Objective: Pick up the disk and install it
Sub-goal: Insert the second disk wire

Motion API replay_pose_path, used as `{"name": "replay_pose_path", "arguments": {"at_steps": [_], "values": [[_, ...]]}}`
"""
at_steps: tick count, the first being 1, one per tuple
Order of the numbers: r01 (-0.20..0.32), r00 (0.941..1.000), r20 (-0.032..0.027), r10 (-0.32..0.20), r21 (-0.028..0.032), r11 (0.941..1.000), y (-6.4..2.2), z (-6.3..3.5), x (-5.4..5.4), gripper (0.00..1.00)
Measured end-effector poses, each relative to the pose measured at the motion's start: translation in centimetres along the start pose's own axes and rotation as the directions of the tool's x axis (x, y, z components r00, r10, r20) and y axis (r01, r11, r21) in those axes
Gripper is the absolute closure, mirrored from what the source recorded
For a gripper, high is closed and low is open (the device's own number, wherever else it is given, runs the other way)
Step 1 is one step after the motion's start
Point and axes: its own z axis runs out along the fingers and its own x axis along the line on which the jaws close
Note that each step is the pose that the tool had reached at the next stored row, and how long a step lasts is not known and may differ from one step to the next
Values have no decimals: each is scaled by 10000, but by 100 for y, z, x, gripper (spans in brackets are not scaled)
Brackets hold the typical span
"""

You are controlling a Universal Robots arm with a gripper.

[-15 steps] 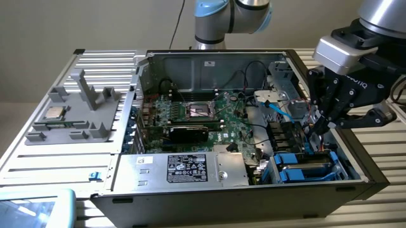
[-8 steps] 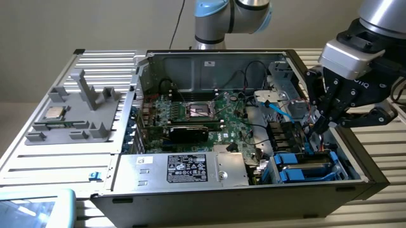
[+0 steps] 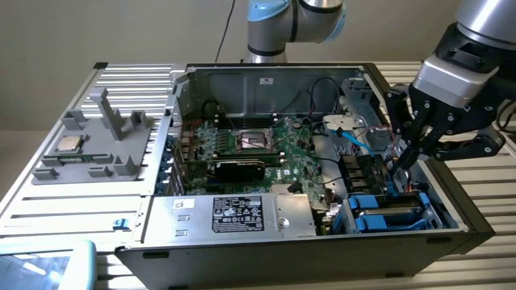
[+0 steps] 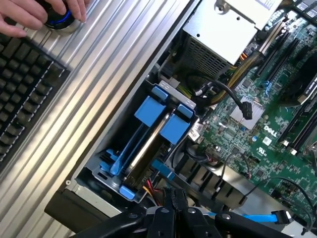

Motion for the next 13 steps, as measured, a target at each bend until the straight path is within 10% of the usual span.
{"name": "replay_pose_path", "arguments": {"at_steps": [13], "values": [[1820,9829,235,-1824,186,9831,0,1,0,89]]}}
